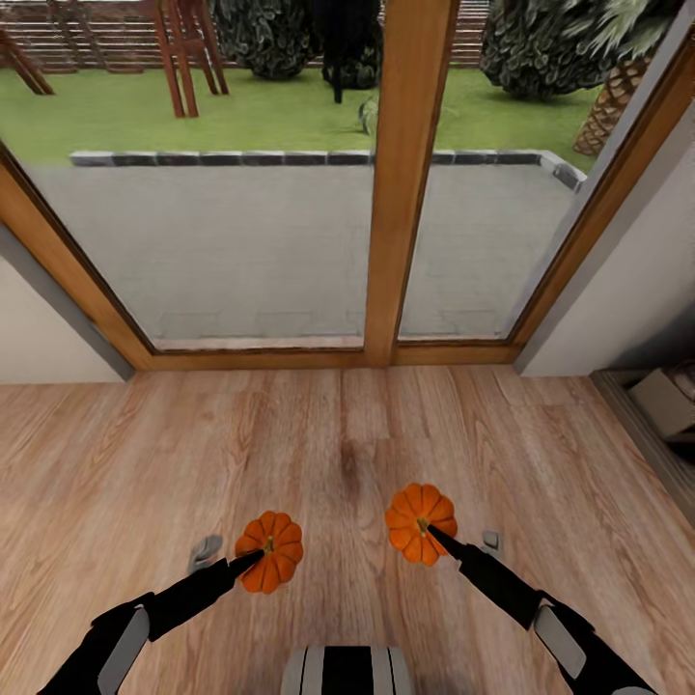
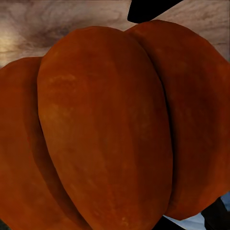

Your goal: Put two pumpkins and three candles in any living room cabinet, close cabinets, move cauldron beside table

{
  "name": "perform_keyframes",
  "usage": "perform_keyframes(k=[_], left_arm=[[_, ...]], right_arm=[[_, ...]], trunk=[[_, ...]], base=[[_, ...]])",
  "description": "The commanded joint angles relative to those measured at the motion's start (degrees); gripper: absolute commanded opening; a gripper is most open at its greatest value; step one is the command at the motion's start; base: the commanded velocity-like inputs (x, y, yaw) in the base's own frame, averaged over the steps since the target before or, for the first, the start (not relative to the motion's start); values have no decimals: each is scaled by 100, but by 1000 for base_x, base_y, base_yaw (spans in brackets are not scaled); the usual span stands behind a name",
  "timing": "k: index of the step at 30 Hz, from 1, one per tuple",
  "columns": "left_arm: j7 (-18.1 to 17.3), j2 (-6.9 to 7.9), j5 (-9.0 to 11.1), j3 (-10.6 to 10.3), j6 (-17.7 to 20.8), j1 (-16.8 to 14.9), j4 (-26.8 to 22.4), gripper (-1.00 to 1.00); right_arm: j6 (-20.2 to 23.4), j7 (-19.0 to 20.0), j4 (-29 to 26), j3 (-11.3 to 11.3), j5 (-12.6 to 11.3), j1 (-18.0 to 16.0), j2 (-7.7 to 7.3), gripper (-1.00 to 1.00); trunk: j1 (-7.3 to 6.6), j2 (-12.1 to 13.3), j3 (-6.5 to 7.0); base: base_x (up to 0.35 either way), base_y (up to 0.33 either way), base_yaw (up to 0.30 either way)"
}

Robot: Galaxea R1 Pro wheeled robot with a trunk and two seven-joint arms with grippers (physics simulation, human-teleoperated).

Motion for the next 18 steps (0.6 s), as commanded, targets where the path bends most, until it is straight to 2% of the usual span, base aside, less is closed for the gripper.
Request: perform_keyframes(k=[1,12,18], left_arm=[[-10,0,29,4,47,-2,1,-100],[-18,-9,35,4,52,-2,-5,-100],[-19,-9,35,4,52,-2,-8,-100]], right_arm=[[56,14,80,18,-61,-2,-3,-100],[-56,66,196,6,-66,-2,-1,-100],[-67,77,198,6,-68,-2,-1,-100]], trunk=[[-3,0,19],[-32,15,263],[-47,23,420]], base=[[0,0,0],[0,0,-1],[0,0,-161]])
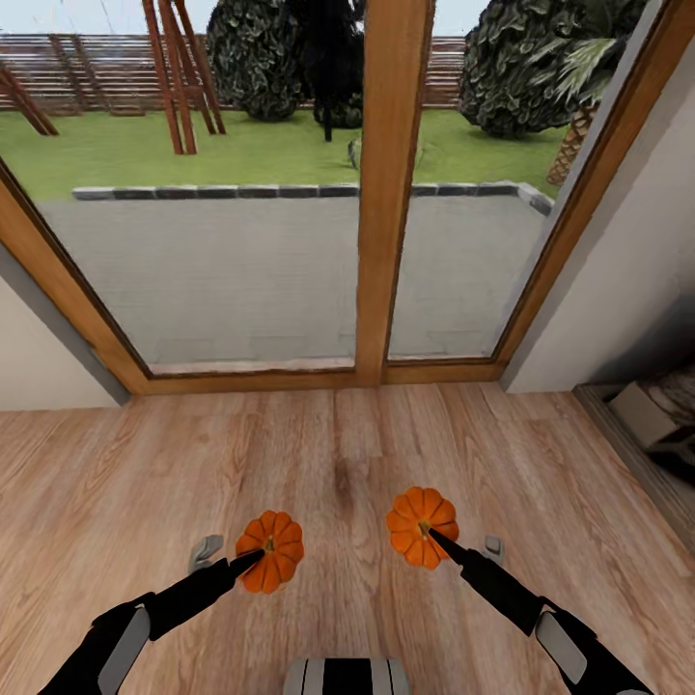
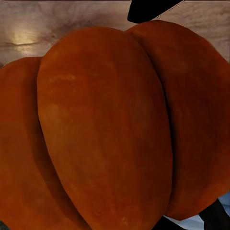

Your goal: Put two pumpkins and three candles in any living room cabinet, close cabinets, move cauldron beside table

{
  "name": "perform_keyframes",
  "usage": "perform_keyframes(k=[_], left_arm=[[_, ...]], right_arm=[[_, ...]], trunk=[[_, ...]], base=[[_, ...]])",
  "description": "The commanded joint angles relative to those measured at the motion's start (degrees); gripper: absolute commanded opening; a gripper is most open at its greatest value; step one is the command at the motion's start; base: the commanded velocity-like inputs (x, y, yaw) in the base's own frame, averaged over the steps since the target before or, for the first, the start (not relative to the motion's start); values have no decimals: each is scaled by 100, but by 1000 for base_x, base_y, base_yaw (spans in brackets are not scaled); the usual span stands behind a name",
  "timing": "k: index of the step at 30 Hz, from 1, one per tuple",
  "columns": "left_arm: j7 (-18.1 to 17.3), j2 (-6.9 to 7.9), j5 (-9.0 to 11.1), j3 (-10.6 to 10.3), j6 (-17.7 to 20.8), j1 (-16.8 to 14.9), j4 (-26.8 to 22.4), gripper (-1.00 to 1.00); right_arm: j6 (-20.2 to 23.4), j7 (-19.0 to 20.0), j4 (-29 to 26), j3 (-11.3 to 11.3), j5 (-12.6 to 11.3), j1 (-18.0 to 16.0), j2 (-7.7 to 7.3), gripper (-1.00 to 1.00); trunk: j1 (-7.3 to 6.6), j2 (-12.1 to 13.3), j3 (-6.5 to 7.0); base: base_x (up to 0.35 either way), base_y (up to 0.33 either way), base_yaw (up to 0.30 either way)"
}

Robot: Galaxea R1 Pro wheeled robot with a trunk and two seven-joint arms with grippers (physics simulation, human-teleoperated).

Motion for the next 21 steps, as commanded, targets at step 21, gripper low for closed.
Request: perform_keyframes(k=[21], left_arm=[[-18,249,487,4,45,0,32,-100]], right_arm=[[-29,13,128,21,-71,-3,-4,-100]], trunk=[[-55,27,578]], base=[[0,0,-234]])
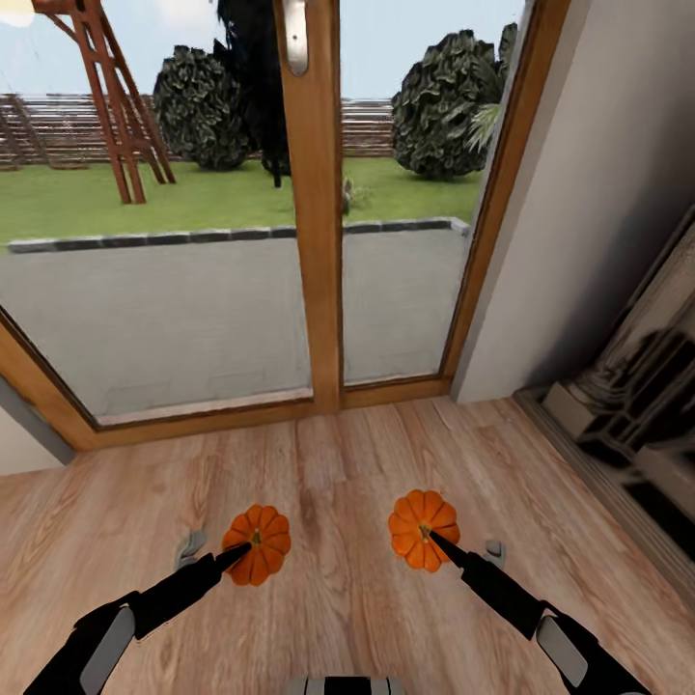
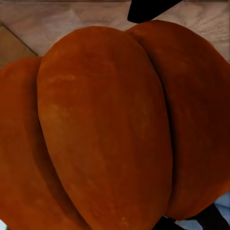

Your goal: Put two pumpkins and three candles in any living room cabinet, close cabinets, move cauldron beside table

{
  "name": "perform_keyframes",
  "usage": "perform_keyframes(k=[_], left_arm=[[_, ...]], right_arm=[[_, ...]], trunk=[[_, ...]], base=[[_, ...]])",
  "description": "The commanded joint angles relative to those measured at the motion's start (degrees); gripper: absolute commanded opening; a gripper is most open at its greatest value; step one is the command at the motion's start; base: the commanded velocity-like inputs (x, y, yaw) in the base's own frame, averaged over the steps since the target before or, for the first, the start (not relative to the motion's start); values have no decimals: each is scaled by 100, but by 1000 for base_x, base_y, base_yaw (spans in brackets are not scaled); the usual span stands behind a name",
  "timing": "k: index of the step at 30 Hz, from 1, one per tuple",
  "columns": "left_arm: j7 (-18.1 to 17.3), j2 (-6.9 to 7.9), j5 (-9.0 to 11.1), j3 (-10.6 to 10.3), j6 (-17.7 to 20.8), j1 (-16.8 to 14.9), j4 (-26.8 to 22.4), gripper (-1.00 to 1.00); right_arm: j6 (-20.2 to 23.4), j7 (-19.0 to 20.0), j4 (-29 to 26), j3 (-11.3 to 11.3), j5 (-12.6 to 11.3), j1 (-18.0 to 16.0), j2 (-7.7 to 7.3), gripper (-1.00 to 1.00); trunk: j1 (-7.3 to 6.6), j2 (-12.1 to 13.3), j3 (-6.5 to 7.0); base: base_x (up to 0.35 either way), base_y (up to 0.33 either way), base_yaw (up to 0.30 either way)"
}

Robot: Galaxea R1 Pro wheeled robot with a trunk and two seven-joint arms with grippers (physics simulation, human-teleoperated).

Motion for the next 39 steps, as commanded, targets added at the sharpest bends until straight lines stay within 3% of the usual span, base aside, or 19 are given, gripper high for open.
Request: perform_keyframes(k=[1,4,8,17,25,31,39], left_arm=[[-11,44,51,3,54,0,19,-100],[-13,174,167,11,54,0,45,-100],[-13,237,393,12,54,0,51,-100],[-20,356,433,13,54,0,54,-100],[-14,349,403,4,54,4,14,-100],[-19,356,409,4,54,17,5,-100],[-20,367,604,-1,52,18,18,-100]], right_arm=[[60,15,7,20,-58,-3,-4,-100],[60,18,11,20,-68,-3,-4,-100],[58,20,102,13,-81,-3,-4,-100],[-7,42,169,11,-94,-3,-4,-100],[-6,45,170,10,-91,-3,-4,-100],[-2,38,170,7,-94,-3,-4,-100],[3,44,170,3,-94,-3,-4,-100]], trunk=[[-3,0,24],[-11,4,108],[-21,9,219],[-45,21,468],[-45,21,513],[-45,21,531],[-45,21,532]], base=[[0,0,-236],[0,0,-236],[0,0,-236],[0,0,-236],[-5,0,-236],[-274,52,-131],[-325,83,-221]])
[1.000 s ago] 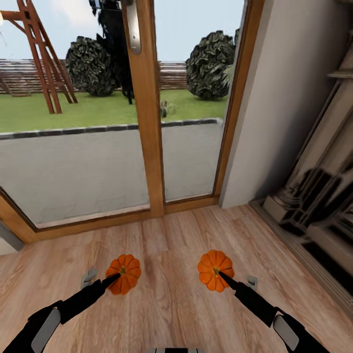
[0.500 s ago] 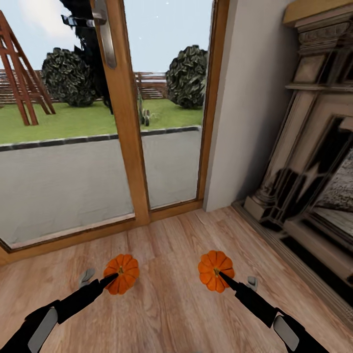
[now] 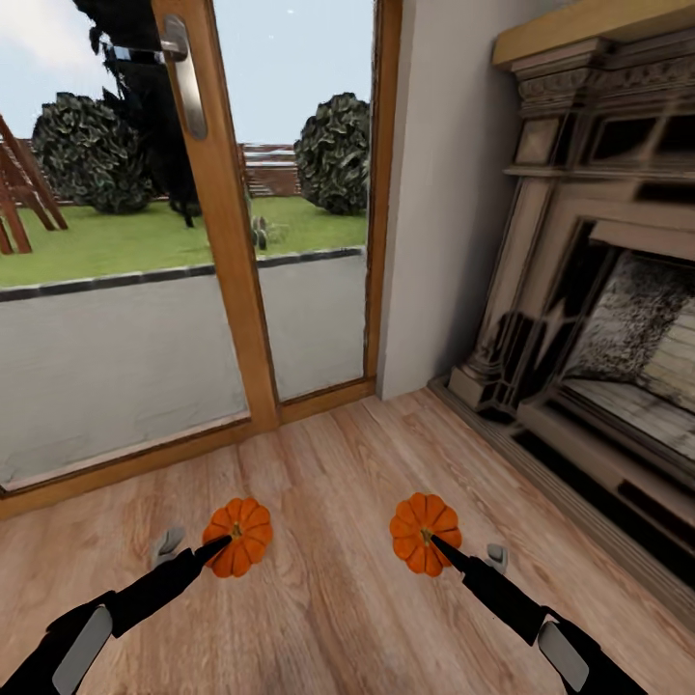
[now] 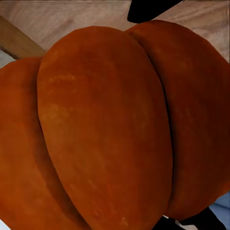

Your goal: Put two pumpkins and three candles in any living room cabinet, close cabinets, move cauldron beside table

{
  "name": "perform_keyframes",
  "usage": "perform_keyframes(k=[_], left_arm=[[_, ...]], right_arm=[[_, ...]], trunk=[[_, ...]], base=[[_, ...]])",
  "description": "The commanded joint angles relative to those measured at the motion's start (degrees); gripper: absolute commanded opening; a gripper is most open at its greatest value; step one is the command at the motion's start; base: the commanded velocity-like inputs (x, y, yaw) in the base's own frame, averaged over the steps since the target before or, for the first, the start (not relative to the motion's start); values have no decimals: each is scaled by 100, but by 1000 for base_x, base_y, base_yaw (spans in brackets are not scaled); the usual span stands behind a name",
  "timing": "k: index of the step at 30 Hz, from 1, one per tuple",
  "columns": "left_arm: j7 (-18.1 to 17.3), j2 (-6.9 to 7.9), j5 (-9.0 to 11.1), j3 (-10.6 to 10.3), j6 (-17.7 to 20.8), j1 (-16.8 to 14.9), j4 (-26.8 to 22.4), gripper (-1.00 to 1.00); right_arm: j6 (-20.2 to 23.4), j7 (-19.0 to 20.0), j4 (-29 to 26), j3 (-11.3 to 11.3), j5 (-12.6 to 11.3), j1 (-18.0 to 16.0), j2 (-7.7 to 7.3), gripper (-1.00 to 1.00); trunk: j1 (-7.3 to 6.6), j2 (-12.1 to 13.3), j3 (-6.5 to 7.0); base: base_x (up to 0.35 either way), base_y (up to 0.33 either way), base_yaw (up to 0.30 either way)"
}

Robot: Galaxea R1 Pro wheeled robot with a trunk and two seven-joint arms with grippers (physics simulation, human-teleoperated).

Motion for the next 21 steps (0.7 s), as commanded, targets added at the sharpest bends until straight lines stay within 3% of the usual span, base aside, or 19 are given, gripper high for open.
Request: perform_keyframes(k=[1,21], left_arm=[[-10,1,61,5,55,-1,-1,-100],[-10,1,64,3,54,-1,-10,-100]], right_arm=[[61,15,0,14,-63,-5,-3,-100],[58,9,9,14,-63,-5,-3,-100]], trunk=[[-5,-2,-4],[-5,-2,-4]], base=[[-318,116,-277],[-83,47,-285]])
